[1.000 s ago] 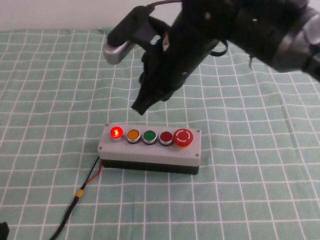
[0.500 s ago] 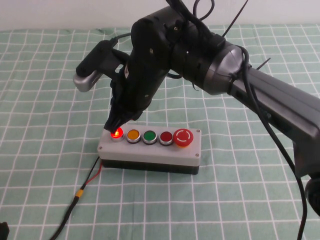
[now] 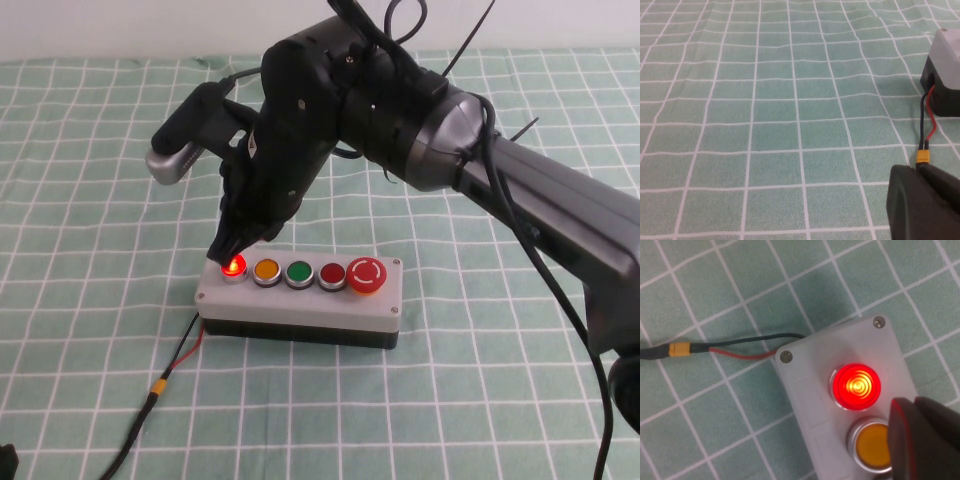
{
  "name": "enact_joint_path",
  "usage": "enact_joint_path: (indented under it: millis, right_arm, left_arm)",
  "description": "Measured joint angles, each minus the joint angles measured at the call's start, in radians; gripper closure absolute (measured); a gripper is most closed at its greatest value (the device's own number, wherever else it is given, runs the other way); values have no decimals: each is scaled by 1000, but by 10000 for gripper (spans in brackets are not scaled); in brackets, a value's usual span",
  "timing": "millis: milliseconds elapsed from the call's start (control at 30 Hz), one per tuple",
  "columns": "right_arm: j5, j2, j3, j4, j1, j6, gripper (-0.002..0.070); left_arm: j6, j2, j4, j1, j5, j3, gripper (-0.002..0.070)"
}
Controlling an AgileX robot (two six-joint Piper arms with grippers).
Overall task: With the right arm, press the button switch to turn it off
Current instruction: Press the button to turn off
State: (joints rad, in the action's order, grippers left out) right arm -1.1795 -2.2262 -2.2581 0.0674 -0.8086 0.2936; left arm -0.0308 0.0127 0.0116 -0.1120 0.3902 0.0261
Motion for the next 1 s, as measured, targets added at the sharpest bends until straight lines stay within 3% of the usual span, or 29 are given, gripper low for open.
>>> enact_joint_path:
  millis: [767, 1000]
  right_arm:
    - [84, -93, -15, 55, 0, 0, 692]
    - [77, -78, -18, -17, 0, 0, 692]
  left_arm:
    - [0, 0, 0, 0, 0, 0, 678]
    - [0, 0, 0, 0, 0, 0, 678]
